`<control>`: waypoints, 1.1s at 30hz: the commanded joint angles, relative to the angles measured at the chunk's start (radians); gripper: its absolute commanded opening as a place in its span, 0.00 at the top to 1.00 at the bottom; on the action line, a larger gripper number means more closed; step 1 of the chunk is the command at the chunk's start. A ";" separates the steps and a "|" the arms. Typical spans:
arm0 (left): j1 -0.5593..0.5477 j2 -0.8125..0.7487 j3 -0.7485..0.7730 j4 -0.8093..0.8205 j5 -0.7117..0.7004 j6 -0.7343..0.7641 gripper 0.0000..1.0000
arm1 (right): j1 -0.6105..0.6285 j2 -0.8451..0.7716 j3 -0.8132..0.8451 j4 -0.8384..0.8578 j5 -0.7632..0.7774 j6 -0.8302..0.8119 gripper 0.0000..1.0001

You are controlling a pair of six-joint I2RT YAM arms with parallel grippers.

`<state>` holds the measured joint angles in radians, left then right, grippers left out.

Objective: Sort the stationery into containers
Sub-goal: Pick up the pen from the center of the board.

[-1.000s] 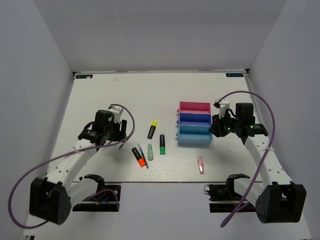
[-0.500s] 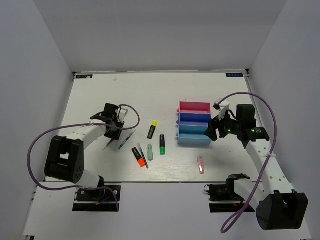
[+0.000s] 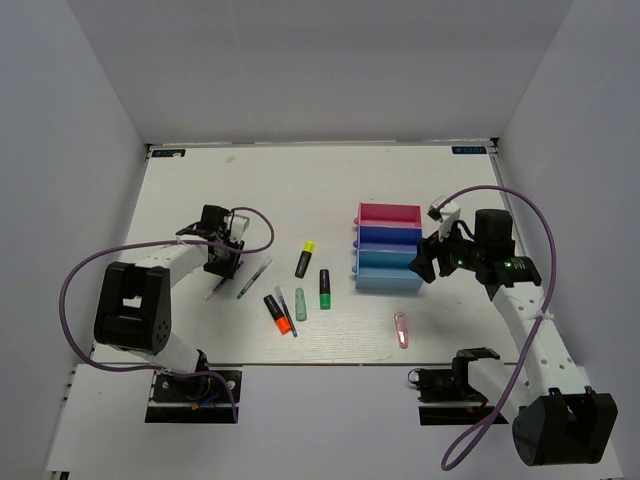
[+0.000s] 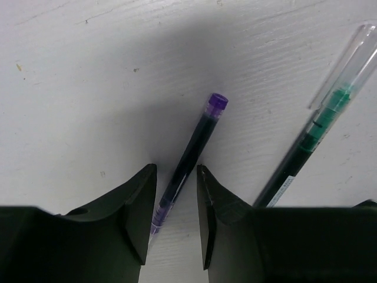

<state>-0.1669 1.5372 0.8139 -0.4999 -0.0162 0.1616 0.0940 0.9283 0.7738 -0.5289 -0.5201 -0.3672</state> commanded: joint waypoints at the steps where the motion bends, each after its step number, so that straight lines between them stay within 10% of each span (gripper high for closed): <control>1: 0.015 0.026 0.007 -0.002 0.070 0.010 0.55 | -0.002 -0.014 0.005 0.000 -0.008 0.007 0.24; 11: 0.023 0.075 -0.027 0.012 0.042 0.003 0.95 | 0.000 -0.025 0.002 0.004 -0.003 0.008 0.22; 19: -0.051 -0.064 0.207 -0.075 0.093 -0.063 0.99 | 0.001 -0.013 0.004 -0.006 -0.034 -0.007 0.10; 22: -0.115 -0.081 0.377 -0.097 0.179 -0.092 0.99 | 0.003 -0.003 0.004 -0.017 -0.060 -0.028 0.36; 23: -0.178 -0.066 0.416 -0.104 0.214 -0.097 0.99 | 0.001 0.000 0.001 -0.019 -0.075 -0.041 0.81; 24: -0.206 -0.049 0.489 -0.104 0.237 -0.094 0.99 | 0.003 0.001 0.002 -0.029 -0.086 -0.050 1.00; 33: -0.479 0.262 0.919 0.061 0.372 0.036 0.99 | 0.004 -0.029 -0.079 0.000 -0.210 -0.295 1.00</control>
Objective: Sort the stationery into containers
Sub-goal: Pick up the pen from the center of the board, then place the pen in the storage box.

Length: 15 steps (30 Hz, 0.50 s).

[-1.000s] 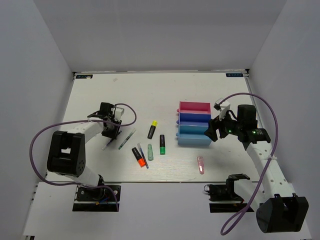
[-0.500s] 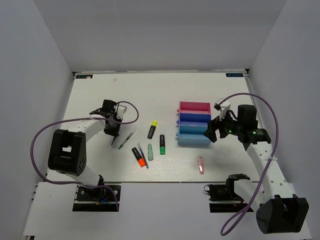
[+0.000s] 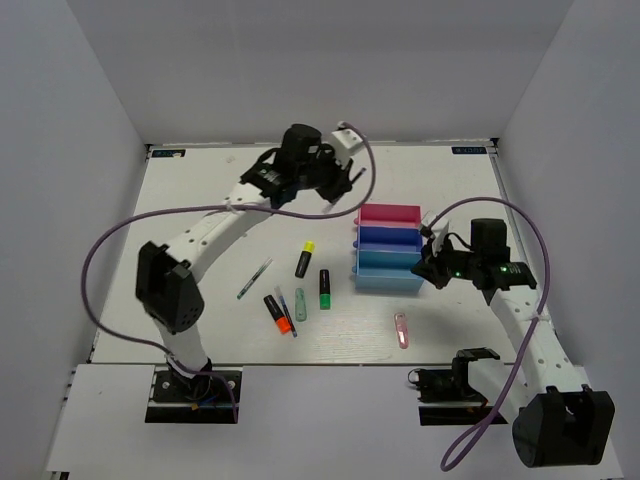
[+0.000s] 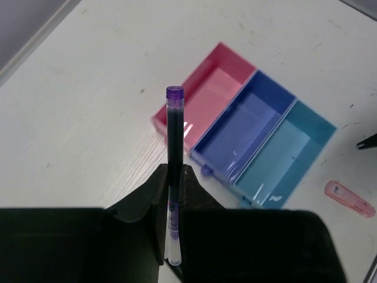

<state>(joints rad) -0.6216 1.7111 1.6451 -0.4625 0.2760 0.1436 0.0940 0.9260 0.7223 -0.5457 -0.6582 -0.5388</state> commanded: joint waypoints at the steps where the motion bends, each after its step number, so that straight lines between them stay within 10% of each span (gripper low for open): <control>1: -0.026 0.166 0.113 0.025 0.130 0.088 0.99 | 0.004 -0.029 -0.043 0.018 -0.095 -0.144 1.00; 15: -0.107 0.410 0.220 0.441 0.198 0.128 0.99 | 0.006 -0.044 -0.070 0.047 -0.038 -0.231 1.00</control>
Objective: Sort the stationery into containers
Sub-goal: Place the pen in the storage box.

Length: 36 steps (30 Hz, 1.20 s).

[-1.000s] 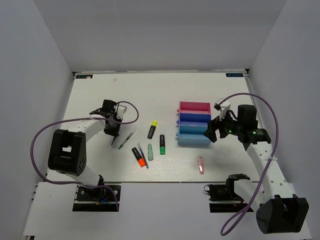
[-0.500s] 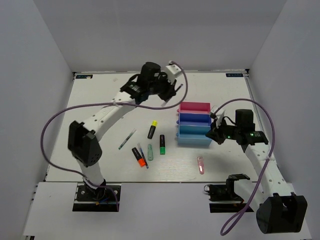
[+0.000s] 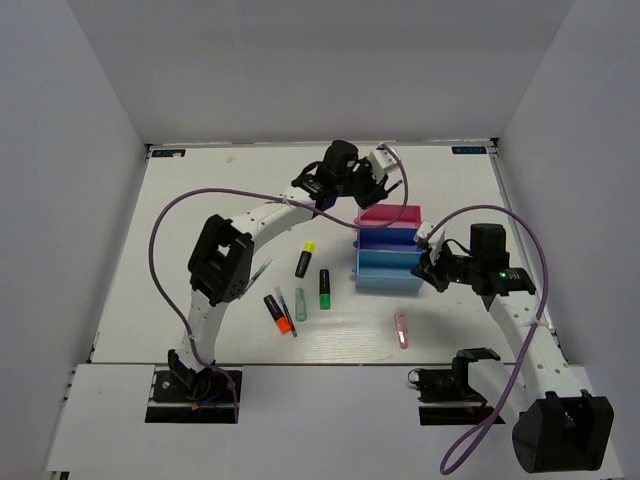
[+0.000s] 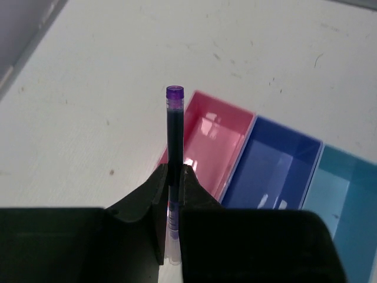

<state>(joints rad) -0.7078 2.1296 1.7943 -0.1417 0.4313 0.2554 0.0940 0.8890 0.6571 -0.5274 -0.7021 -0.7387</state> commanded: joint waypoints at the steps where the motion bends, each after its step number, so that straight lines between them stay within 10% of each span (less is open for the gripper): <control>1: -0.027 0.015 0.101 0.117 0.044 0.018 0.99 | 0.006 -0.007 -0.004 0.030 0.012 -0.033 1.00; 18: -0.033 0.156 0.169 0.134 -0.011 0.019 0.99 | 0.019 0.010 0.010 0.018 0.041 -0.021 1.00; 20: -0.033 0.158 0.165 0.137 -0.023 0.010 0.98 | 0.018 0.010 0.013 0.023 0.044 -0.010 0.88; 23: -0.032 0.142 0.133 0.134 -0.026 -0.002 0.75 | 0.018 0.008 0.016 0.021 0.052 0.007 0.66; 26: -0.035 0.121 0.112 0.134 -0.040 -0.007 0.52 | 0.015 0.007 0.015 0.026 0.062 0.021 0.66; 31: -0.036 0.069 0.079 0.134 -0.046 -0.019 0.42 | 0.012 0.002 0.009 0.044 0.065 0.032 0.64; 34: -0.039 0.024 0.057 0.134 -0.048 -0.021 0.42 | 0.009 -0.004 -0.002 0.056 0.072 0.041 0.64; 36: -0.039 -0.052 0.028 0.136 -0.052 -0.021 0.60 | 0.007 -0.005 -0.004 0.069 0.082 0.070 0.68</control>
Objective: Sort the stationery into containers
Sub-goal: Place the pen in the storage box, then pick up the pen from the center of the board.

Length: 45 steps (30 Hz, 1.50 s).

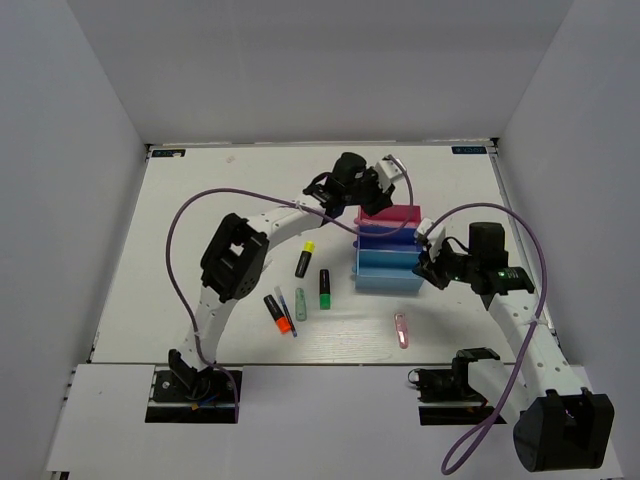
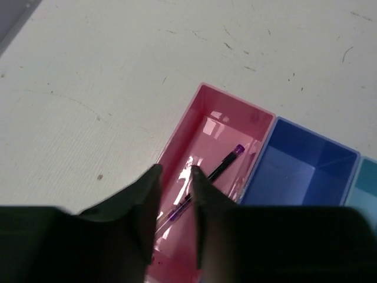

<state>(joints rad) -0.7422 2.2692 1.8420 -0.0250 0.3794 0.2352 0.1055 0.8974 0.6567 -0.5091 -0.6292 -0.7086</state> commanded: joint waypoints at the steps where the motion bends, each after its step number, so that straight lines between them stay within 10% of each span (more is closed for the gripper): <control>1: -0.006 -0.218 -0.076 0.017 -0.002 -0.002 0.68 | -0.003 -0.014 -0.005 0.060 0.016 0.055 0.90; 3: -0.008 -0.345 -0.125 0.008 -0.055 -0.001 0.94 | -0.003 -0.015 -0.015 0.083 0.046 0.115 1.00; 6: -0.009 -0.516 -0.249 -0.162 -0.157 0.061 0.99 | 0.003 -0.006 -0.017 0.100 0.043 0.184 1.00; 7: -0.008 -0.548 -0.301 -0.202 -0.187 0.067 0.99 | 0.005 0.007 -0.012 0.080 0.028 0.178 0.92; 8: -0.006 -0.577 -0.363 -0.334 -0.247 0.075 0.95 | 0.006 0.026 -0.008 0.066 0.016 0.176 0.34; 9: -0.003 -0.649 -0.419 -0.383 -0.314 0.081 0.63 | 0.008 0.037 0.000 0.055 -0.019 0.175 0.19; 11: 0.018 -0.687 -0.504 -0.516 -0.423 0.049 0.43 | 0.013 0.072 0.047 -0.011 -0.069 0.163 0.12; 13: 0.050 -0.743 -0.590 -0.573 -0.494 -0.008 0.25 | 0.020 0.104 0.069 -0.023 -0.069 0.169 0.28; 15: 0.096 -0.769 -0.663 -0.633 -0.516 -0.086 0.27 | 0.026 0.129 0.099 -0.034 -0.063 0.204 0.68; 18: 0.164 -0.790 -0.756 -0.615 -0.514 -0.115 0.38 | 0.031 0.164 0.132 -0.074 -0.070 0.204 1.00; 21: 0.210 -0.762 -0.785 -0.596 -0.485 -0.151 0.59 | 0.028 0.161 0.127 -0.063 -0.043 0.212 1.00; 45: 0.323 -0.556 -0.823 -0.584 -0.444 -0.229 0.59 | 0.022 0.129 0.093 -0.026 0.042 0.193 0.98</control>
<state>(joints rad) -0.4423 1.7142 1.0298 -0.6224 -0.0891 0.0158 0.1314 1.0458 0.7479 -0.5507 -0.5858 -0.5053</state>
